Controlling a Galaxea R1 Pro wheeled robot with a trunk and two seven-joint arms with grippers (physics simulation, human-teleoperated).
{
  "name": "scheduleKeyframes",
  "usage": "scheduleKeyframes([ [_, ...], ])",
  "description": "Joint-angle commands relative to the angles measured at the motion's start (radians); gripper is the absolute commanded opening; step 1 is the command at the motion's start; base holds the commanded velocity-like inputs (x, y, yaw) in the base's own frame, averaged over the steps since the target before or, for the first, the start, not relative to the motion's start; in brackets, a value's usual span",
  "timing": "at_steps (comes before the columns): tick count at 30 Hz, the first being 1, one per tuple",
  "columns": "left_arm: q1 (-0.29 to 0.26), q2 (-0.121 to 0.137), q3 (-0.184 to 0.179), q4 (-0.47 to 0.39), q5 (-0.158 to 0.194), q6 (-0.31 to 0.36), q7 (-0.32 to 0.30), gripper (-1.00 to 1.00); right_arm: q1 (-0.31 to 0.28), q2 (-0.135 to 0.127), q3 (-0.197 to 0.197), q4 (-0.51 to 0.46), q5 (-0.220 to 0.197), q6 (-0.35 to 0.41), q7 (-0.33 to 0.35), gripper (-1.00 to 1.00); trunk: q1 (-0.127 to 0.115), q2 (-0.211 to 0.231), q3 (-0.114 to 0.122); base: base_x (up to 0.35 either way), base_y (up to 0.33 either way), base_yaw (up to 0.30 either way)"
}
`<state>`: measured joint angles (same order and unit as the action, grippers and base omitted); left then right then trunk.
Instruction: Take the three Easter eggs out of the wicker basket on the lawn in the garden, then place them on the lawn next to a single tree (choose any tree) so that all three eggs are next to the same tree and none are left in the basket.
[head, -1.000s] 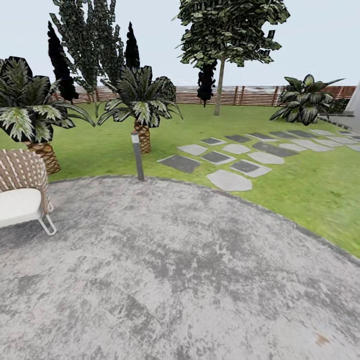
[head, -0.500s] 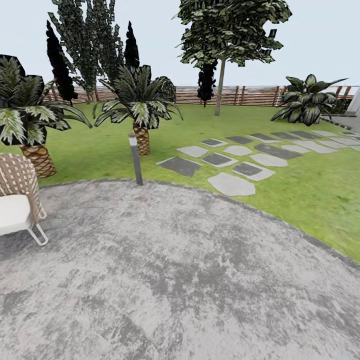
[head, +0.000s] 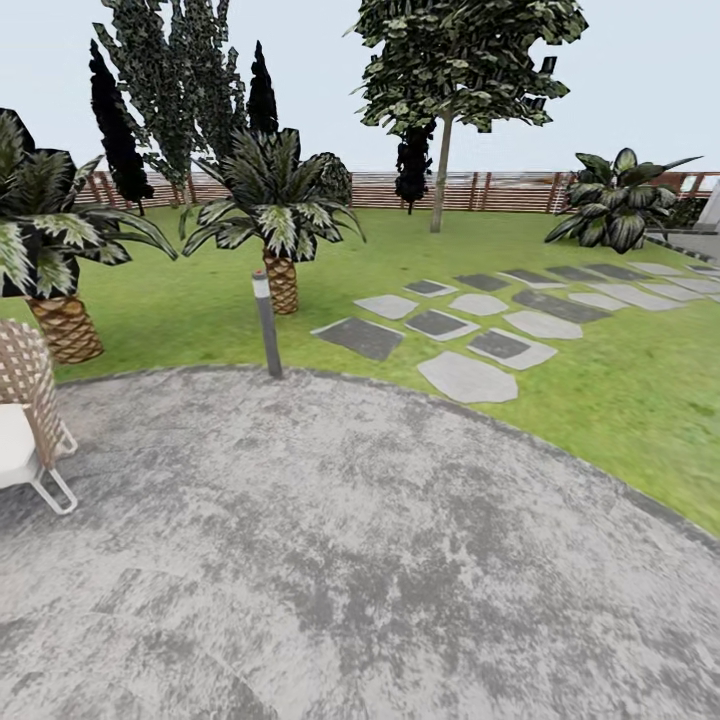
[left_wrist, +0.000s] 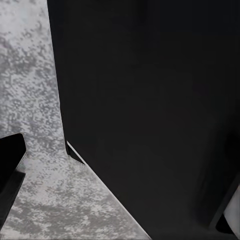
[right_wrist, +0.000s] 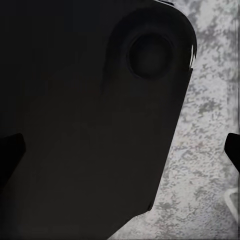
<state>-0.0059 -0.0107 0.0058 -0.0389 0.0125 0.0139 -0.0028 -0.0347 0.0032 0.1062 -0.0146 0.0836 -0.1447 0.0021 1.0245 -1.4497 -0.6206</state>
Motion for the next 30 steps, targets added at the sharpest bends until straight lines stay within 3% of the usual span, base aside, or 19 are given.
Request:
scheduleKeyframes([
  [1, 0.0, 0.0, 0.0, -0.001, 0.001, 0.001, 0.0, 1.0, -0.001, 0.0, 0.003, 0.001, 0.007, -0.003, -0.001, 1.0, 0.001, 0.0, -0.001, 0.337, 0.0, 0.0],
  [30, 0.0, 0.0, 0.001, 0.0, 0.001, 0.001, 0.0, 1.0, -0.001, -0.001, 0.003, 0.001, 0.005, -0.003, -0.001, 1.0, 0.001, 0.0, -0.001, 0.337, 0.0, 0.0],
])
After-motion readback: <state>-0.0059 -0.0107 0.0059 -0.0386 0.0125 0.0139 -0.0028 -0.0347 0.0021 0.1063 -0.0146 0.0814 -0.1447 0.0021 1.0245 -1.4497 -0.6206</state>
